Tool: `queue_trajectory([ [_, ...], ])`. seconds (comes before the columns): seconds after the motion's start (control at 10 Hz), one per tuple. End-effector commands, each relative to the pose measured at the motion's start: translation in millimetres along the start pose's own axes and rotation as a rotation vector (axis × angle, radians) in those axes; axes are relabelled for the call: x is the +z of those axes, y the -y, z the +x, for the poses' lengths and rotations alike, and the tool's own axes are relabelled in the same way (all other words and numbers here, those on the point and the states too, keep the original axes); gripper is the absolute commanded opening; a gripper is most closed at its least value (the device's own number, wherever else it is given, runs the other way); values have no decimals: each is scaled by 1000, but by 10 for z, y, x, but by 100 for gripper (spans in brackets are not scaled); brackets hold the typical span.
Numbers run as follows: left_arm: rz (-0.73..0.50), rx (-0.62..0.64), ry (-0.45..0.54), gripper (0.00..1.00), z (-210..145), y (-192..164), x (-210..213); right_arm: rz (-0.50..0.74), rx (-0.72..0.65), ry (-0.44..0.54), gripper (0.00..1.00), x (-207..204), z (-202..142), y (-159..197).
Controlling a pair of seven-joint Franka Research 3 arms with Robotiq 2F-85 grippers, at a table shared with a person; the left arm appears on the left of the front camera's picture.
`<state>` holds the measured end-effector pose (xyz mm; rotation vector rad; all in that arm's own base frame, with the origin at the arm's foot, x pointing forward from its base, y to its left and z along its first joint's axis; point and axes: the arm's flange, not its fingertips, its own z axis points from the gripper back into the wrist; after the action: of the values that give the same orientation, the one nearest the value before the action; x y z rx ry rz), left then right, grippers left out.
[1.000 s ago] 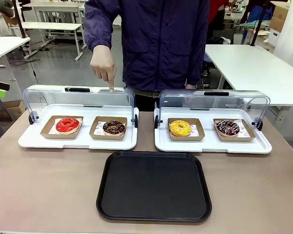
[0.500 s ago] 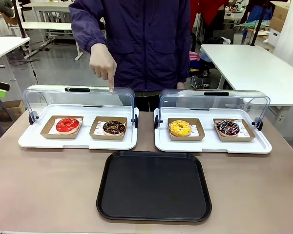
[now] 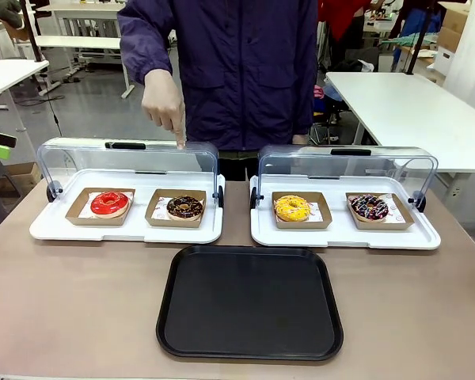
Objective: Move the second donut from the left to the tray.
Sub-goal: Pick up the Paper togo box containing the Donut indicated by the person and place it on the Handle tray.
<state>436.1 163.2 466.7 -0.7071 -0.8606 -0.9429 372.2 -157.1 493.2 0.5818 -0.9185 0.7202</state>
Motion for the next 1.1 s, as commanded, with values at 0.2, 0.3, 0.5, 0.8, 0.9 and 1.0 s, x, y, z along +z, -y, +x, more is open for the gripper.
queue_trajectory([
  [0.2,-31,-124,-294,100,802,221,-472,1,24,33,100,-25,5,28],
  [0.3,-50,-168,-377,100,950,278,-690,1,24,33,100,-25,5,28],
  [0.5,-53,-295,-530,100,1214,446,-1215,1,24,33,100,-25,5,28],
  [0.8,-56,-455,-695,100,1277,753,-1994,1,24,33,100,-25,5,28],
  [0.9,-71,-470,-727,100,1235,834,-2222,1,24,33,100,-25,5,28],
  [1.0,-84,-470,-770,100,1185,870,-2440,1,24,33,100,-25,5,28],
])
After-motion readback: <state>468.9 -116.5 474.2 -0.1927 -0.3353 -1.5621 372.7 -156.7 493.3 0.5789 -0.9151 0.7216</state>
